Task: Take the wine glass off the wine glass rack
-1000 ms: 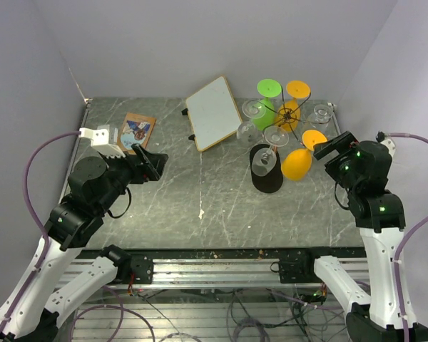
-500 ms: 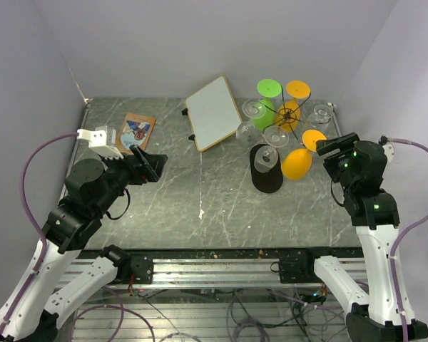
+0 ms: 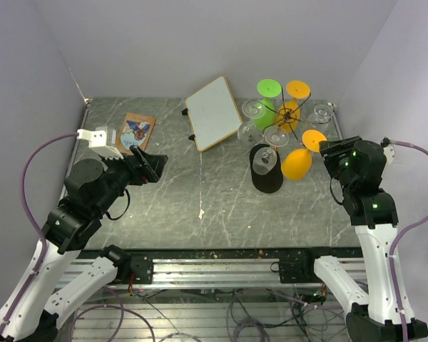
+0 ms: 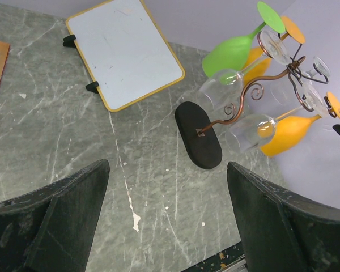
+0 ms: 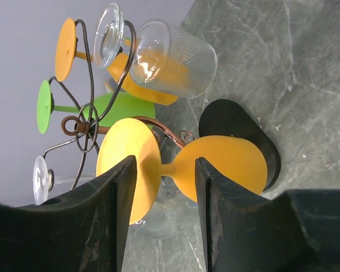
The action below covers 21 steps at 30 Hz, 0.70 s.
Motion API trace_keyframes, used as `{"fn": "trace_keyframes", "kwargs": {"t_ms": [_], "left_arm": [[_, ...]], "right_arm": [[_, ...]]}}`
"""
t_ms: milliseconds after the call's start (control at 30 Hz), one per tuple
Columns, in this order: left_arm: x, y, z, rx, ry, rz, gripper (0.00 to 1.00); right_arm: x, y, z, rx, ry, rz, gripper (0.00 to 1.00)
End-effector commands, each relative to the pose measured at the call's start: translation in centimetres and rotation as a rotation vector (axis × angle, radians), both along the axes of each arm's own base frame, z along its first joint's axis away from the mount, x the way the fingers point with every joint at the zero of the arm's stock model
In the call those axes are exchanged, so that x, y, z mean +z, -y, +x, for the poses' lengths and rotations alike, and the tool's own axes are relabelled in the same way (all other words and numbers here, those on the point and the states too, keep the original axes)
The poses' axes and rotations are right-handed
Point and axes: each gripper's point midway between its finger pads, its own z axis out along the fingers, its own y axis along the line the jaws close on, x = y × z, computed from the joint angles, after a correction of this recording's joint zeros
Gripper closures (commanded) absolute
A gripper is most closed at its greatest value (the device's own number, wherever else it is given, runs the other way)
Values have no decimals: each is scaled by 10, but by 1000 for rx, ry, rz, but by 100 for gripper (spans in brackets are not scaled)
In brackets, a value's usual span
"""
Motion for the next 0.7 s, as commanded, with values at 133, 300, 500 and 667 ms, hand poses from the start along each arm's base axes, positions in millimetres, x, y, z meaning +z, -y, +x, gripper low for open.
{"fn": "trace_keyframes", "kwargs": {"t_ms": [133,300,500,667], "left_arm": [[11,1,-3,-16,26,-18,5],[10,-1,-4,-10,27,-17,5],[11,-2,-5,-8,27,-15,5],[9,-1,-4,-10,23,-14,5]], "right_arm": [[-1,1,4,-30,25,35,61],[2,3,4,-42,31,39,66],[4,4,2,-60,29,61,81],[6,5,1,-80,30,88,92]]}}
